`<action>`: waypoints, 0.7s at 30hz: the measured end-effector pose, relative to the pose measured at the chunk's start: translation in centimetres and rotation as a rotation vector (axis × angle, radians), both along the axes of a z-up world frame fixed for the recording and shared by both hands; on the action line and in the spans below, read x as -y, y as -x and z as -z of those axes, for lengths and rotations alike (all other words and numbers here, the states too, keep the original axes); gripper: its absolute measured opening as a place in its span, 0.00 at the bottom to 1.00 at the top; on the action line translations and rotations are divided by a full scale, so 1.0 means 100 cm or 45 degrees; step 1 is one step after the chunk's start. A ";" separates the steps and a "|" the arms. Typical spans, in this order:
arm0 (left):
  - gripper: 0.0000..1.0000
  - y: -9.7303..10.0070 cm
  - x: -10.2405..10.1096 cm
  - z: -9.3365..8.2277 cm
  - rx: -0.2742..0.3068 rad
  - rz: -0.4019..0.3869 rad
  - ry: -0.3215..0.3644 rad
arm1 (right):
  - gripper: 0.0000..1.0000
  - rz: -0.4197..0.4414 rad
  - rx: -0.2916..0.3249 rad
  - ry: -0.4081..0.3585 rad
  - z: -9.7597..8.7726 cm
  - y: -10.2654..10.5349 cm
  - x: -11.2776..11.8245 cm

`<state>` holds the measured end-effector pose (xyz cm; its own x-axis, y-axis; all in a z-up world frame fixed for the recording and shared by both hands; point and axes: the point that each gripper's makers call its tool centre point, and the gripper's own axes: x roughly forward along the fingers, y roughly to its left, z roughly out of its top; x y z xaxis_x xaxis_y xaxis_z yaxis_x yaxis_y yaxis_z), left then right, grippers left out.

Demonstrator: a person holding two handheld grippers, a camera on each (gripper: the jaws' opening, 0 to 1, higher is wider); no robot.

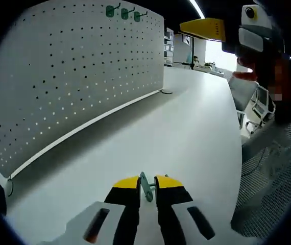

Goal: Insert the hook assembly into the mounting plate slot until the hook locks in place.

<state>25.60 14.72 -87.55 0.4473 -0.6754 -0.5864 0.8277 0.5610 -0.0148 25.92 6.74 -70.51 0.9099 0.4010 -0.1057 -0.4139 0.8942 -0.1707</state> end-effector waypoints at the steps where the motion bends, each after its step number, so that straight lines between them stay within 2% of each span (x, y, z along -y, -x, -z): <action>1: 0.11 -0.001 0.001 0.001 -0.003 -0.001 -0.001 | 0.10 0.001 -0.002 -0.001 0.000 0.000 0.000; 12: 0.08 -0.005 0.004 0.009 -0.005 0.000 -0.031 | 0.10 0.010 -0.011 0.005 0.002 -0.001 0.001; 21: 0.04 -0.009 -0.006 0.012 0.001 -0.014 -0.062 | 0.10 0.013 -0.025 0.006 0.005 -0.002 0.001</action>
